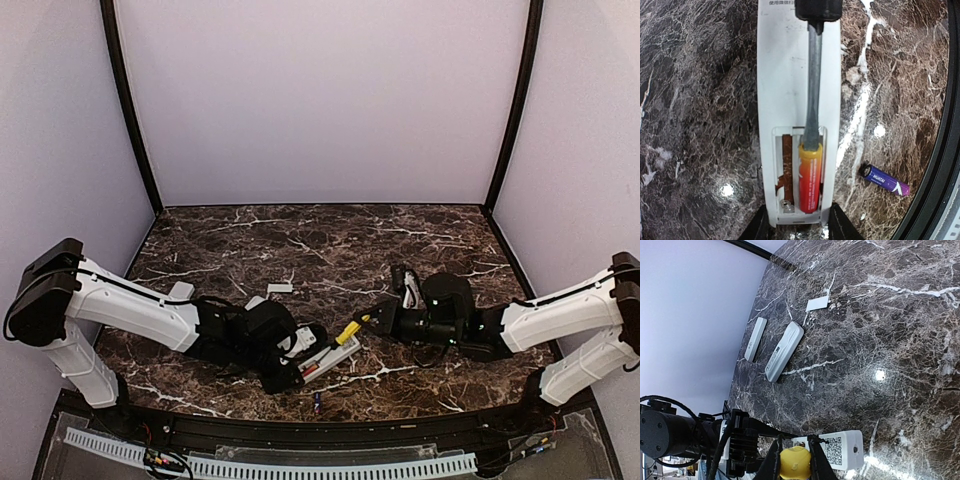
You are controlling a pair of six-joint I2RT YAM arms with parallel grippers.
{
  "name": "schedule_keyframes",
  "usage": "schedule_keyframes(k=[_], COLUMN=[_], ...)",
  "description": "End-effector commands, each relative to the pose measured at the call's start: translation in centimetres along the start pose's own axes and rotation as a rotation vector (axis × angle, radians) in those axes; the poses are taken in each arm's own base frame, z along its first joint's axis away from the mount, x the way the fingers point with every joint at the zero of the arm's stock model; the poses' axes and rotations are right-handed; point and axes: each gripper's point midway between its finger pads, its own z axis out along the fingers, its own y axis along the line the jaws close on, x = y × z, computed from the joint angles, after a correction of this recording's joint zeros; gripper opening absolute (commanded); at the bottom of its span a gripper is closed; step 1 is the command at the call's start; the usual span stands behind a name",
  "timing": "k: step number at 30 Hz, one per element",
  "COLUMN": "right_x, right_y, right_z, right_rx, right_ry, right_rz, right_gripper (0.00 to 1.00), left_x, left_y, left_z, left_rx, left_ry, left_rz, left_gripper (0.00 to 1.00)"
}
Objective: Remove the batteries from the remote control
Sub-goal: Remove the battery from the remote control without the battery cover.
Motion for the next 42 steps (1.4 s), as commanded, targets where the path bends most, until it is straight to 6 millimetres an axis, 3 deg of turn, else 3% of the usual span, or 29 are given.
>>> schedule_keyframes(k=[1,10,16,23,29,42], right_x=[-0.3,-0.2,-0.6,-1.5,-1.0,0.2], right_y=[5.5,6.4,5.9,3.4,1.6,0.7], right_z=[0.2,1.3,1.5,0.0,-1.2,0.7], right_rx=[-0.200,-0.212,-0.184,-0.046,0.055,0.088], right_ry=[0.033,0.063,0.037,-0.023,0.004,0.044], right_rz=[-0.016,-0.065,-0.056,-0.043,-0.086,-0.107], right_gripper=[0.00,0.00,0.00,0.00,0.00,0.00], left_x=[0.4,0.1,-0.2,-0.4,-0.6,-0.6], left_y=[0.0,0.0,0.2,0.3,0.2,0.1], left_z=[0.9,0.8,0.6,0.2,0.1,0.1], left_rx=[0.003,0.000,-0.013,-0.016,-0.012,-0.006], left_ry=[0.027,0.031,0.028,0.013,0.005,0.004], left_rz=[0.010,0.017,0.023,0.020,0.022,0.025], left_gripper=[0.23,0.23,0.23,0.23,0.23,0.23])
